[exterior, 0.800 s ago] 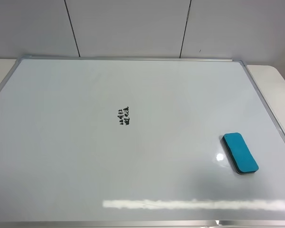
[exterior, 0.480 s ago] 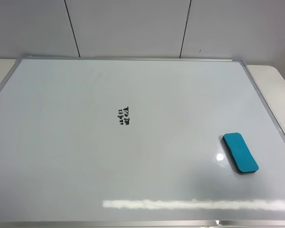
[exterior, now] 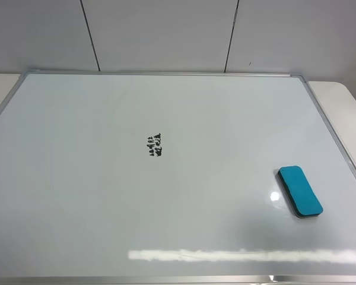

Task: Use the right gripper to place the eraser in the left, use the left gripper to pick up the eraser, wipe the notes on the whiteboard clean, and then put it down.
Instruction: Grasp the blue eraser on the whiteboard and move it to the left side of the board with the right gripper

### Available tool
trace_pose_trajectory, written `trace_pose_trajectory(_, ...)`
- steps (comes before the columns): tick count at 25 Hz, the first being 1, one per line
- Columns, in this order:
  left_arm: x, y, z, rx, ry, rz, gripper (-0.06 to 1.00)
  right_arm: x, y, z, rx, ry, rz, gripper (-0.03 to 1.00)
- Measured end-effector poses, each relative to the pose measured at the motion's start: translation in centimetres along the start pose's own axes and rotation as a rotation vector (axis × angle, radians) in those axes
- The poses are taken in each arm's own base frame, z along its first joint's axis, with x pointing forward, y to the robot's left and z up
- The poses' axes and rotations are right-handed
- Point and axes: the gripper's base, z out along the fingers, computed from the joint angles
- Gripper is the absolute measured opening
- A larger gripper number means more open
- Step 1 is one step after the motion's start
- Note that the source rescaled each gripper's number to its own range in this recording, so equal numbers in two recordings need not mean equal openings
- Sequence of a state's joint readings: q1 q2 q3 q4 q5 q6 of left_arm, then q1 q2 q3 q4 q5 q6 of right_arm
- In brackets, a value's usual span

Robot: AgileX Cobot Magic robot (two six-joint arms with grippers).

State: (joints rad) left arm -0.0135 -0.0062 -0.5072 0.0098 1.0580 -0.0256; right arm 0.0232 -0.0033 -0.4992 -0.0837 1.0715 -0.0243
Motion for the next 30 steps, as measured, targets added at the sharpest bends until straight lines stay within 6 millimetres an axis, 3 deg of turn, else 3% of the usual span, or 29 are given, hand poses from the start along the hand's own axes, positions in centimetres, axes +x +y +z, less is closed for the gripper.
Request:
trace_pose_trajectory(5,0.0,0.0,0.0,0.000,0.000,0.000,0.63,-0.7,0.1,0.9,-0.018,0.074,0.002,0.98)
trace_pose_trajectory(11,0.0,0.0,0.0,0.000,0.000,-0.001,0.63,-5.5,0.5,2.6,-0.080,0.195,-0.006,0.80)
trace_pose_trajectory(13,0.0,0.0,0.0,0.000,0.000,-0.001,0.63,-7.2,0.5,3.5,-0.095,0.231,0.000,0.68)
trace_pose_trajectory(18,0.0,0.0,0.0,0.000,0.000,-0.001,0.63,-9.5,0.9,7.8,-0.123,0.400,0.012,0.13)
trace_pose_trajectory(19,0.0,0.0,0.0,0.000,0.000,-0.001,0.63,-9.6,1.0,8.9,-0.131,0.440,0.017,0.09)
trace_pose_trajectory(23,0.0,0.0,0.0,0.000,0.000,0.000,0.63,-9.4,1.8,13.1,-0.159,0.560,0.013,0.01)
trace_pose_trajectory(30,0.0,0.0,0.0,0.000,0.000,0.000,0.63,-7.9,5.0,19.1,-0.209,0.713,-0.151,0.00)
